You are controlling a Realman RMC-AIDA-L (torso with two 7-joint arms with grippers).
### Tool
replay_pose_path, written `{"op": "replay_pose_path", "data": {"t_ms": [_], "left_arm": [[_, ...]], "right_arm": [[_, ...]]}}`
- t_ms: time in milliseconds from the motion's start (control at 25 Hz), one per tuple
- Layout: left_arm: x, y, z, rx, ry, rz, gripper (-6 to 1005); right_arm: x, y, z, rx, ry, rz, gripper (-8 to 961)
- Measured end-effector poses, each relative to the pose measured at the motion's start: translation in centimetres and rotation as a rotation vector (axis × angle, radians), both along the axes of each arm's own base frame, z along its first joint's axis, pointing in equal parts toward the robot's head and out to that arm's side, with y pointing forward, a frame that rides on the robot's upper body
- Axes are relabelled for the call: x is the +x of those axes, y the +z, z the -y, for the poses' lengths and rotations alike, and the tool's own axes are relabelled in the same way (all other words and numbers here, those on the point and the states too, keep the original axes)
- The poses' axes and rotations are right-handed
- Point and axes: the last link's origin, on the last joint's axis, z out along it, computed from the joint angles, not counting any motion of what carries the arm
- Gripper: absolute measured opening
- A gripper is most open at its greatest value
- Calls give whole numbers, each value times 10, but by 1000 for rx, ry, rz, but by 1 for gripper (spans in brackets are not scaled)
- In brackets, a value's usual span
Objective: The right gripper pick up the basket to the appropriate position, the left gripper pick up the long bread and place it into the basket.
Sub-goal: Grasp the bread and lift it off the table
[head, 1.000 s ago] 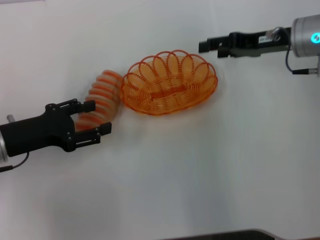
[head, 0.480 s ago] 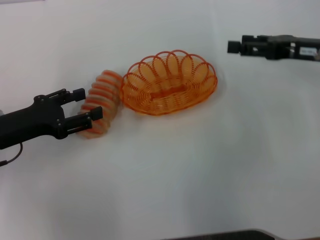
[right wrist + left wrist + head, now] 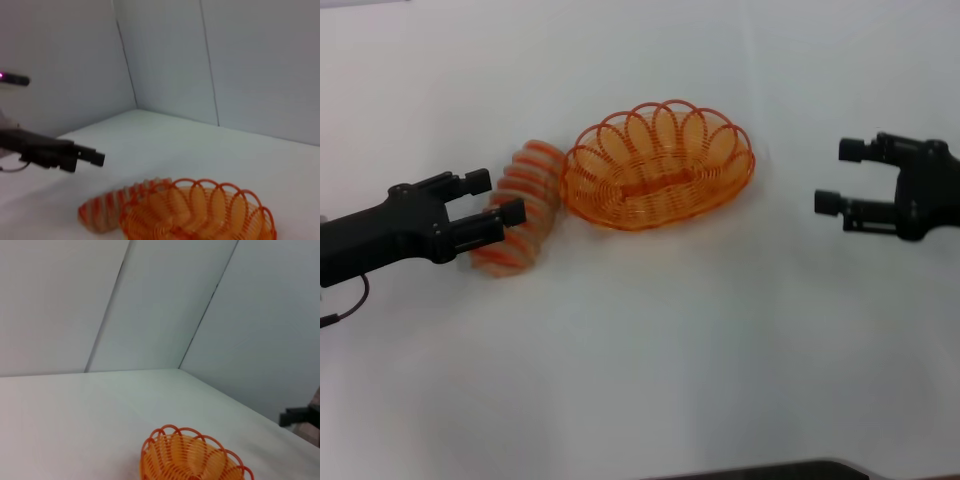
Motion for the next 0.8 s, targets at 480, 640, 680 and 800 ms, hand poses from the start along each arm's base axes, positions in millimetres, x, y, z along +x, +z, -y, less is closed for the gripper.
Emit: {"op": "replay_pose_path", "data": {"t_ms": [480, 640, 680, 800], "left_arm": [[-5, -7, -1, -31, 42, -13, 766], [-5, -7, -1, -35, 45, -12, 766], [-5, -7, -1, -35, 45, -12, 766], [-7, -6, -5, -34, 81, -16, 766]], "right_arm": [[15, -11, 21, -59, 13, 79, 845], [15, -9, 20, -62, 20, 88, 845], [14, -9, 20, -63, 23, 89, 845], [14, -8, 19, -64, 28, 92, 846]]}}
